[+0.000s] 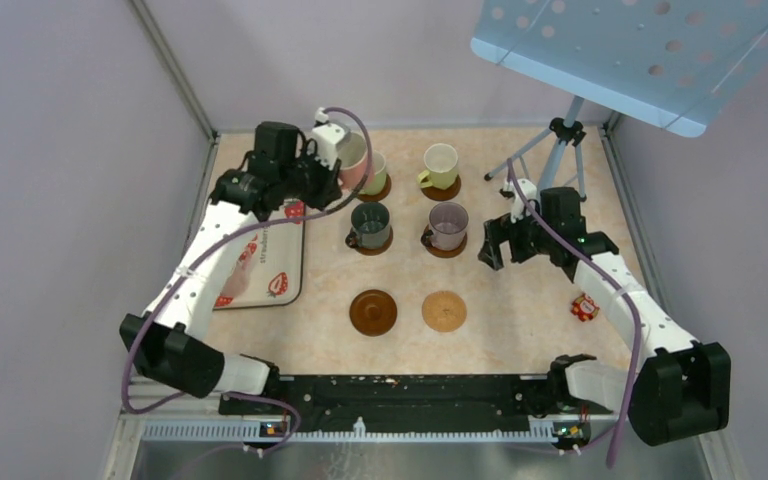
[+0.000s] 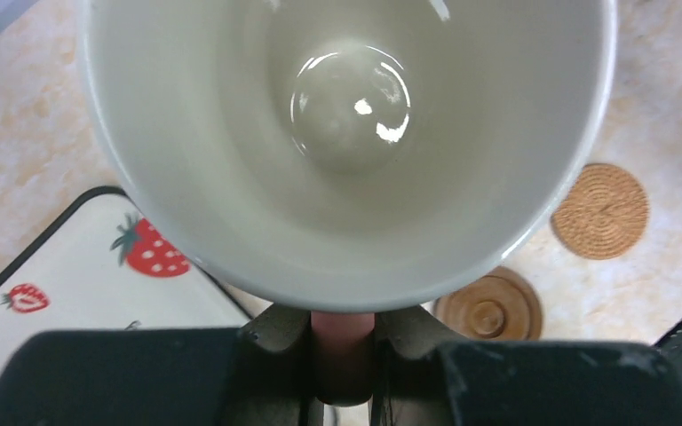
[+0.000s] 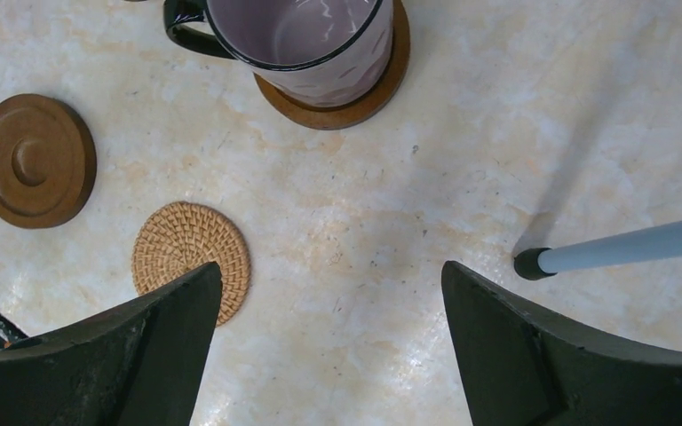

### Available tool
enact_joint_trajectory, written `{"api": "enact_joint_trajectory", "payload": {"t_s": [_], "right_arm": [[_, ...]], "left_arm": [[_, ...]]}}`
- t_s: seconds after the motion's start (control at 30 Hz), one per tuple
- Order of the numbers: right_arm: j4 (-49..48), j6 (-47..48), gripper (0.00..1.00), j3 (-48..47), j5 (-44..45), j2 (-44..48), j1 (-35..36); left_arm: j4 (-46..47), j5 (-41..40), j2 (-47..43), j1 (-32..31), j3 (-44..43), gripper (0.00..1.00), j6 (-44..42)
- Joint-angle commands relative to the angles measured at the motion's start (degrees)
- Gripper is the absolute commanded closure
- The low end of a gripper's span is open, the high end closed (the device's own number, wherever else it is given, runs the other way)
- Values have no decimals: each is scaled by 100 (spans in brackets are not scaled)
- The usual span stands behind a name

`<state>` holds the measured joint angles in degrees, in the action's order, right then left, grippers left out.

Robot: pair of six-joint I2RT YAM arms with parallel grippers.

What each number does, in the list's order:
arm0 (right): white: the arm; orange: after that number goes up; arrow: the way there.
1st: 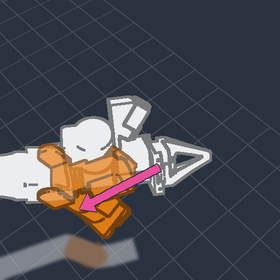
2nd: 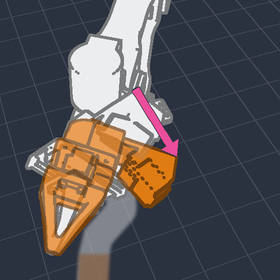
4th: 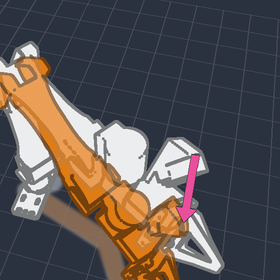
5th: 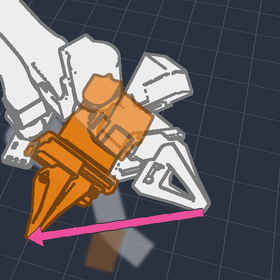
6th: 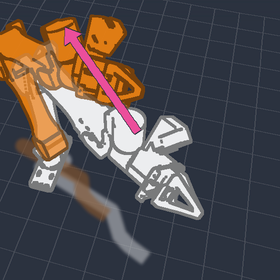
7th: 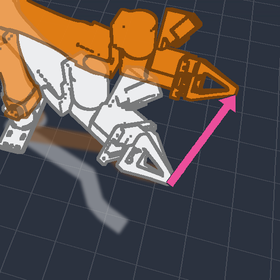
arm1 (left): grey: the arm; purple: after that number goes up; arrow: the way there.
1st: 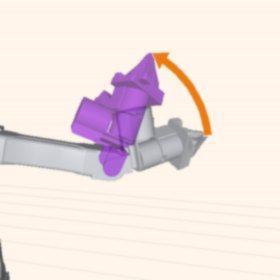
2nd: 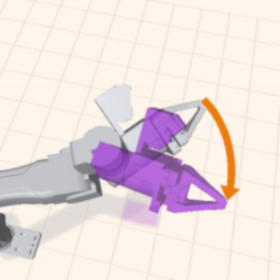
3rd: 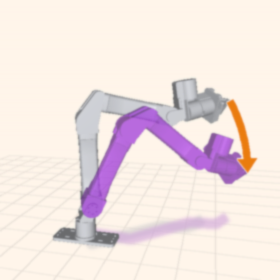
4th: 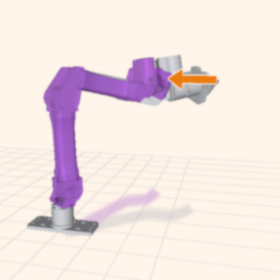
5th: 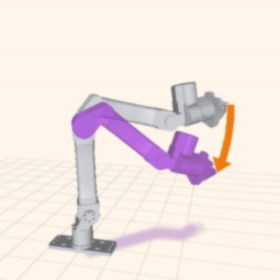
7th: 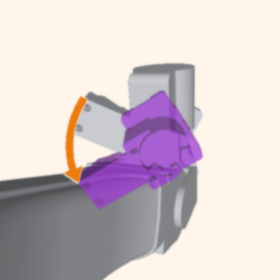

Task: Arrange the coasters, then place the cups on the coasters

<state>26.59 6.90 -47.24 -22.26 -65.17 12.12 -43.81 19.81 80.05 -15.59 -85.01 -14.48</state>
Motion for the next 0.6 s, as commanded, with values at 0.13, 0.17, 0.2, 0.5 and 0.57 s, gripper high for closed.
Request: {"api": "enact_joint_trajectory", "payload": {"t_s": [0.13, 0.17, 0.2, 0.5, 0.57], "right_arm": [[-226, -487, 7, 1, 405, 263, -143], [-282, -539, 7, 27, 437, 310, -153], [-342, -618, 7, 68, 486, 358, -181], [-646, -1173, 7, 317, 857, 611, -409], [-678, -1201, 7, 378, 919, 672, -454]], "left_arm": [[1106, -1796, -318, -2481, 535, 100, 918], [1153, -1913, -284, -2759, 603, 100, 977], [1185, -2072, -242, -3008, 654, 100, 1085], [1380, -2275, -21, -4326, 1329, 100, 1939], [1452, -2371, 20, -4574, 1471, 100, 2063]]}}
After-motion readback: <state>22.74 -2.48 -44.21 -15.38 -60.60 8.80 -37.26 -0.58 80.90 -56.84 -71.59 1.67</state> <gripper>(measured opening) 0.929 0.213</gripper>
